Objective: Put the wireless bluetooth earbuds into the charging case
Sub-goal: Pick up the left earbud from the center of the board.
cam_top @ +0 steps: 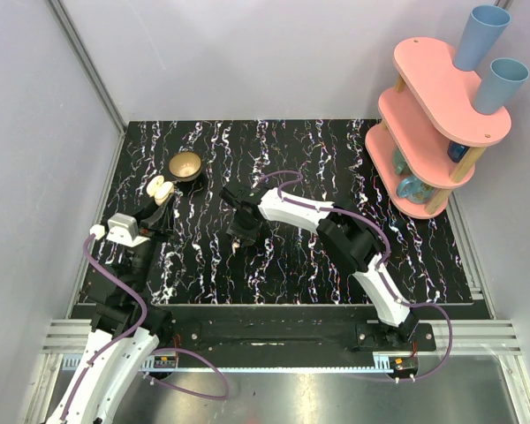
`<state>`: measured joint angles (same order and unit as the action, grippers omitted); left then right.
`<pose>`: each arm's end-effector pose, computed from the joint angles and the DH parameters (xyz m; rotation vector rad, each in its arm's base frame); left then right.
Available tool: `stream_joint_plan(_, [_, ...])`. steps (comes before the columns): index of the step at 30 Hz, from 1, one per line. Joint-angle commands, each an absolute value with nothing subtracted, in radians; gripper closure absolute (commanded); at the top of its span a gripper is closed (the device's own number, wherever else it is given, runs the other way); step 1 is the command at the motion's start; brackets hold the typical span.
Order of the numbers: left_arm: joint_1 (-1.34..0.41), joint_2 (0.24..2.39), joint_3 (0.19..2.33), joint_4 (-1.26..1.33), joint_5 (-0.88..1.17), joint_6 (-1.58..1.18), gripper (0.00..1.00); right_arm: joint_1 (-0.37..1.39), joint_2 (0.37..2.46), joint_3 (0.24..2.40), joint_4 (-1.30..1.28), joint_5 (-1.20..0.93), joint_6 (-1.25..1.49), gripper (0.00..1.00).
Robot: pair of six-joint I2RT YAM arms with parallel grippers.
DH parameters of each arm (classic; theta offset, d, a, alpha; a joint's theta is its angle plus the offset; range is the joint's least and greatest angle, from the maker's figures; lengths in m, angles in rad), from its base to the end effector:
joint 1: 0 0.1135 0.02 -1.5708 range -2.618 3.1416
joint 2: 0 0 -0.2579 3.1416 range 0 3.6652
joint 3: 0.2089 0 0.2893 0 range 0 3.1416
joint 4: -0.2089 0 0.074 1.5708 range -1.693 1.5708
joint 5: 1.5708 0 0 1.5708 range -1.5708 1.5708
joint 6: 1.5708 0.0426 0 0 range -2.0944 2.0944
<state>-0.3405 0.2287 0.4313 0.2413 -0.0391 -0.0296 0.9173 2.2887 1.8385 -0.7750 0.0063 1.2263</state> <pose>0.1318 -0.0449 0.3377 0.1406 1.1236 -0.3079 0.3103 0.4048 0.1289 0.4537 2.9025 0.4458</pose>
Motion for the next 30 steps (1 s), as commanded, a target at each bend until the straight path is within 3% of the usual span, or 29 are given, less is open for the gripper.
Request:
stream_joint_plan(1, [-0.336, 0.238, 0.425, 0.307, -0.058, -0.018, 1.0, 0.917, 2.304, 1.867, -0.788, 0.018, 1.216, 0.55])
stream_joint_plan(30, [-0.336, 0.229, 0.434, 0.29, -0.072, -0.006, 1.0, 0.916, 2.332, 1.862, -0.785, -0.031, 1.213, 0.61])
